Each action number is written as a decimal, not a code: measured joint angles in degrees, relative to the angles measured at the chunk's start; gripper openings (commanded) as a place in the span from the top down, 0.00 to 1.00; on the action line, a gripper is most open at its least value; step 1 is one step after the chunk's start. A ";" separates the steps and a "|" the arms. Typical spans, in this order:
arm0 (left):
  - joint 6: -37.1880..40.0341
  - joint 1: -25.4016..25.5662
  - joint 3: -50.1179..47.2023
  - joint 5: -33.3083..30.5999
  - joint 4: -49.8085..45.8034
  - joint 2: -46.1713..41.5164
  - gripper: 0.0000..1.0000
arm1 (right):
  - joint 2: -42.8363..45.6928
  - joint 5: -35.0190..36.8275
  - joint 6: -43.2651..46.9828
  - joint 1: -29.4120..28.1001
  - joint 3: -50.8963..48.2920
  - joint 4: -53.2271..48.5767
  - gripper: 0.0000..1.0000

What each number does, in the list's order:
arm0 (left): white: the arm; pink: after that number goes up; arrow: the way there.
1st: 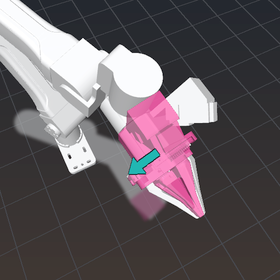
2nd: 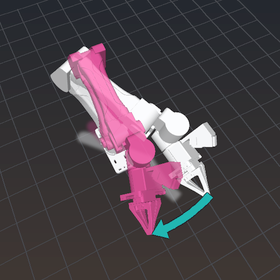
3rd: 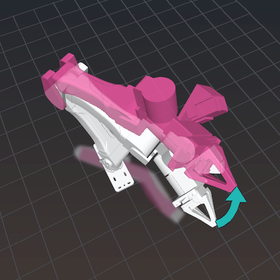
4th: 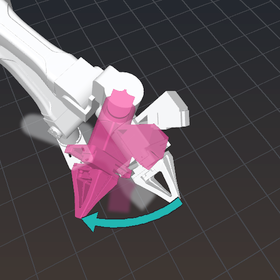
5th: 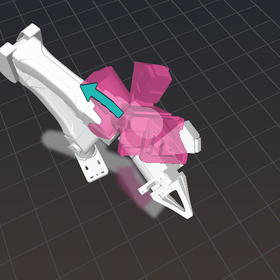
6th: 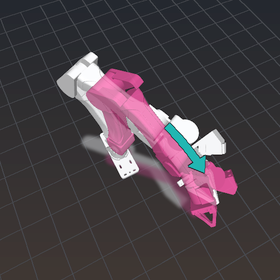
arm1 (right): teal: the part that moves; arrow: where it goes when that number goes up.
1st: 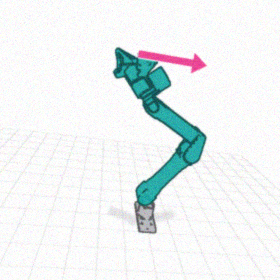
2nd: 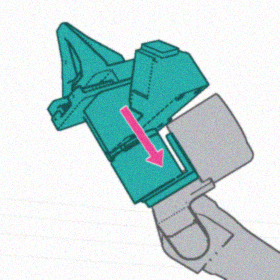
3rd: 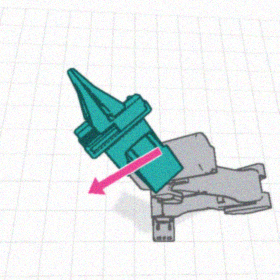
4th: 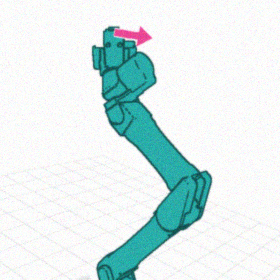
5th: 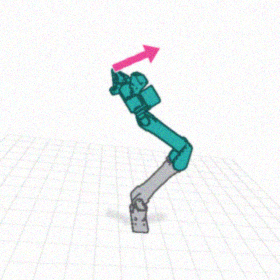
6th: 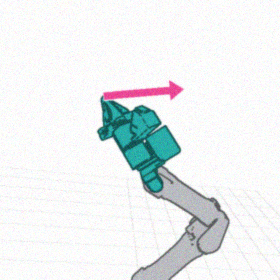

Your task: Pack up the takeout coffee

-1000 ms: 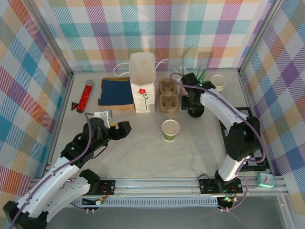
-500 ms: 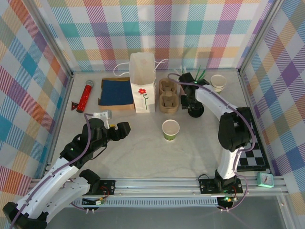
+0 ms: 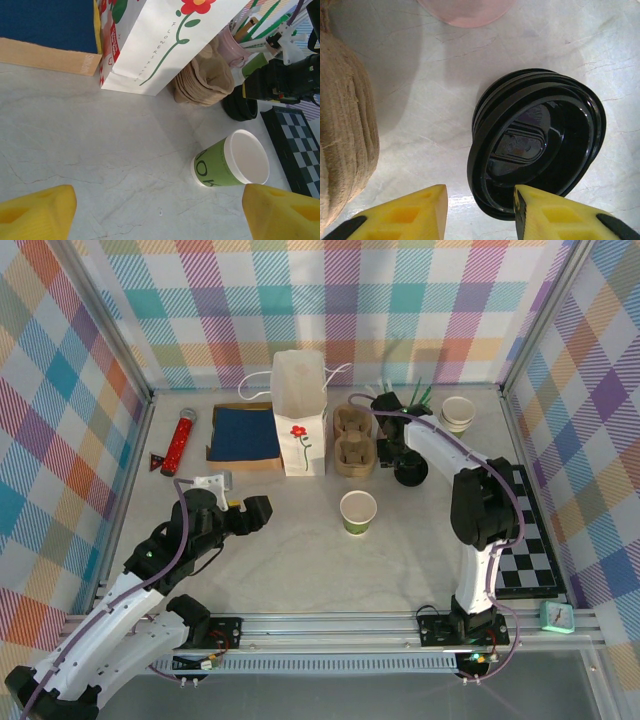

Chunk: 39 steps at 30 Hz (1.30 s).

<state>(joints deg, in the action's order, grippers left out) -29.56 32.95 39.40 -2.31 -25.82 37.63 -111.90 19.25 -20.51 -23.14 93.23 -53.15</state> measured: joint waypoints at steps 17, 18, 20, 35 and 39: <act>0.00 0.00 -0.26 -0.37 0.00 0.00 0.14 | -0.26 1.33 0.00 0.00 -0.13 1.44 0.63; 0.00 0.00 -0.26 -0.37 0.00 0.00 0.14 | -0.35 1.33 0.00 0.00 -0.17 1.57 0.64; 0.00 0.00 -0.26 -0.37 0.00 0.00 0.14 | -0.57 1.36 -0.04 0.00 -0.44 2.08 0.64; 0.00 0.00 -0.55 -0.39 0.00 -0.42 0.14 | -1.33 2.73 -0.20 0.33 -0.68 3.34 0.69; 0.00 0.00 -0.70 -0.39 0.00 -0.42 0.14 | -1.60 2.86 -0.22 0.33 -0.68 3.80 0.71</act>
<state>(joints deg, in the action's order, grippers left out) -29.56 32.95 38.70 -2.70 -25.82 37.21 -113.49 22.11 -20.73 -22.81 92.55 -49.34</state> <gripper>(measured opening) 0.861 0.301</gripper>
